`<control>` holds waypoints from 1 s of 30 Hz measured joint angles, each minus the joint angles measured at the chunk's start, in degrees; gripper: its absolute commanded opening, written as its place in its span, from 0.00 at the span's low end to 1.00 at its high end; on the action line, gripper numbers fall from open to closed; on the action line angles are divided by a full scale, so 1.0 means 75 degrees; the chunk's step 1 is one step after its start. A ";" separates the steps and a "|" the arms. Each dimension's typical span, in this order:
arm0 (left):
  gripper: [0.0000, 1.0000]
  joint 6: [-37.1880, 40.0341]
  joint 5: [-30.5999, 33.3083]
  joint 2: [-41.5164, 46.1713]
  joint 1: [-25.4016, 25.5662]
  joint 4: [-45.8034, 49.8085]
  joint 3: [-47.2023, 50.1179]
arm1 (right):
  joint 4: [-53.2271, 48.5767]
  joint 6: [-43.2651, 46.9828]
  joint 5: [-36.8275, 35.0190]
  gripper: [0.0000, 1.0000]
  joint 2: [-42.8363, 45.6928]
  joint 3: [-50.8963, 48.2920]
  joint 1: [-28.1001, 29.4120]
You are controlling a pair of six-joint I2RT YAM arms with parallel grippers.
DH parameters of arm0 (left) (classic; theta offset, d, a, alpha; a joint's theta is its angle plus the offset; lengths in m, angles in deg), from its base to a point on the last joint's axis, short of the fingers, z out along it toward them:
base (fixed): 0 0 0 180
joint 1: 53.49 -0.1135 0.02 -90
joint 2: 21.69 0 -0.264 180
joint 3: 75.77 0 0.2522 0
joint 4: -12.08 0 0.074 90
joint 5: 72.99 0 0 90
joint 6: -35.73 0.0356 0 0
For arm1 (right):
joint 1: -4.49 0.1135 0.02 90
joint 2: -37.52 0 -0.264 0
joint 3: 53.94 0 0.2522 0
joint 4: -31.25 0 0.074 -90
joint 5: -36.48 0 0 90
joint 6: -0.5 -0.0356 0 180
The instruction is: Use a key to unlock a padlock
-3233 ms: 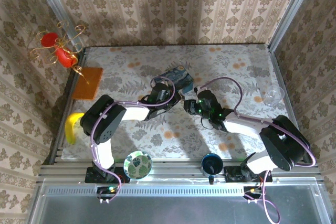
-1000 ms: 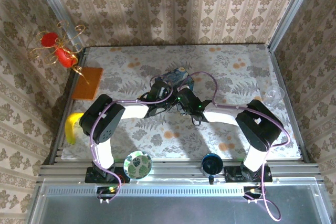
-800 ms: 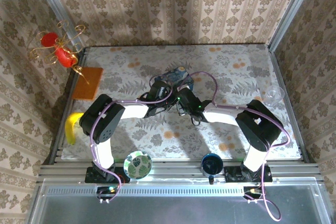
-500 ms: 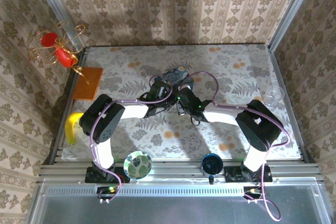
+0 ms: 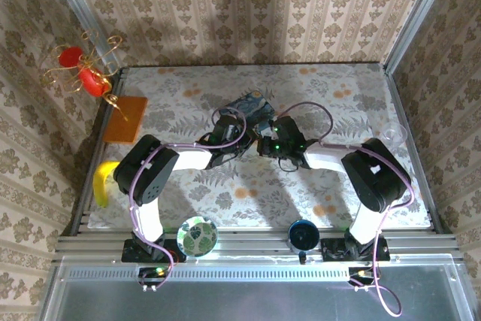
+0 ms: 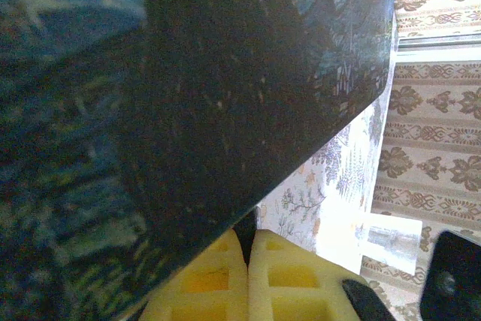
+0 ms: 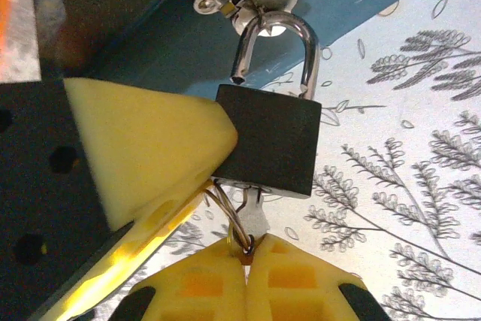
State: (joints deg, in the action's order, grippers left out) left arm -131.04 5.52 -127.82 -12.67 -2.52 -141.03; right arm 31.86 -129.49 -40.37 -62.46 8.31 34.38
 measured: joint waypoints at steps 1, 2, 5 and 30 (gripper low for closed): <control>0.00 0.0000 0.0000 0.0000 0.0000 -0.0006 0.0015 | 0.0204 -0.0157 0.0221 0.00 -0.0035 -0.0093 -0.0087; 0.00 0.0000 -0.0003 0.0000 0.0000 -0.0009 0.0020 | 0.0428 -0.0335 0.0452 0.00 -0.0087 -0.0192 -0.0175; 0.00 -0.0003 0.0015 0.0000 0.0000 -0.0032 0.0079 | 0.0947 -0.0726 0.0956 0.00 -0.0259 -0.0385 -0.0382; 0.41 -0.0012 -0.0172 0.0312 -0.0015 0.0154 0.0565 | 0.1836 -0.1125 0.1335 0.17 -0.0009 -0.0653 -0.1049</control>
State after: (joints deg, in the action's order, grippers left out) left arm -131.13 4.23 -125.48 -12.78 -1.36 -136.79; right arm 45.63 -137.93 -30.36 -62.53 3.42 26.51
